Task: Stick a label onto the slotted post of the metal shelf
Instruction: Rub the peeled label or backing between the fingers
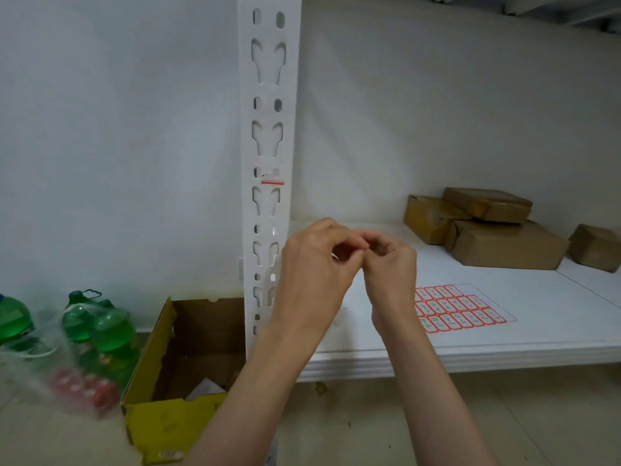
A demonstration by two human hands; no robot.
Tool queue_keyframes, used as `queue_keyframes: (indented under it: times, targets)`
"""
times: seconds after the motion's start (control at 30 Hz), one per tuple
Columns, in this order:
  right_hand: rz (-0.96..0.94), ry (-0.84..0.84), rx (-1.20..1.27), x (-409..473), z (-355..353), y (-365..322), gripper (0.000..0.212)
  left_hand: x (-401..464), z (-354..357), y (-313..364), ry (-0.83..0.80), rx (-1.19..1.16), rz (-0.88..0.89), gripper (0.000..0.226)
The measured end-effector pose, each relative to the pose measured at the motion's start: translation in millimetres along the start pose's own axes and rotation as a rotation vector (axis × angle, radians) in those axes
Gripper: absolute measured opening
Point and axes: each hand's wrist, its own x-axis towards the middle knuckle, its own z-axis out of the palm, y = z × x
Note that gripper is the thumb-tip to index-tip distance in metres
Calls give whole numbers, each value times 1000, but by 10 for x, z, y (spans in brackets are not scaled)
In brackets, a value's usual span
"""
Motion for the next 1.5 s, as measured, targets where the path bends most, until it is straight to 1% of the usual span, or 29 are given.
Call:
queue_keyframes:
  times: [0.07,0.17,0.2,0.27,0.4,0.47,0.53,0.63,0.8,0.9,1.0,1.07,1.17,1.27,1.33,1.4,1.5]
  targets:
    - [46,-11,-47,15,-31,77,22,-44,68,-86,-39,24,-57,17]
    - [88,-61,-93,27,-81,155,8,-108,157,-185,-58,62,-108,15]
    - [92,-76,-111,30,-97,174,8,-130,181,-206,-64,75,-127,15]
    - [85,-110,-173,26,-124,209,14,-173,218,-250,-78,102,-146,18]
    - [80,-148,-347,11,-161,265,21,-241,269,-350,-107,147,-180,17]
    - [93,-160,-422,20,-182,293,22,-264,293,-381,-123,160,-208,15]
    - [123,-165,-474,36,-199,319,16,-285,316,-406,-136,173,-227,14]
    - [163,-146,-471,61,-228,342,7,-303,355,-448,-152,189,-260,14]
    - [191,-98,-434,89,-263,357,4,-313,406,-503,-174,219,-326,11]
    - [208,-112,-430,99,-270,379,10,-326,461,-567,-192,250,-350,12]
    - [208,-123,-460,100,-282,420,16,-341,519,-616,-222,297,-385,21]
    - [219,-121,-469,107,-284,443,17,-353,539,-633,-246,317,-404,22]
    - [249,-105,-486,120,-281,448,13,-372,538,-642,-246,316,-421,9]
    - [231,-98,-515,124,-283,444,10,-354,536,-664,-229,328,-435,9]
    - [209,-105,-557,127,-281,439,11,-341,546,-693,-233,312,-460,5]
    - [195,-119,-584,130,-283,443,14,-348,555,-719,-248,323,-467,12]
    - [193,-140,-599,132,-294,465,10,-358,552,-716,-254,351,-451,28]
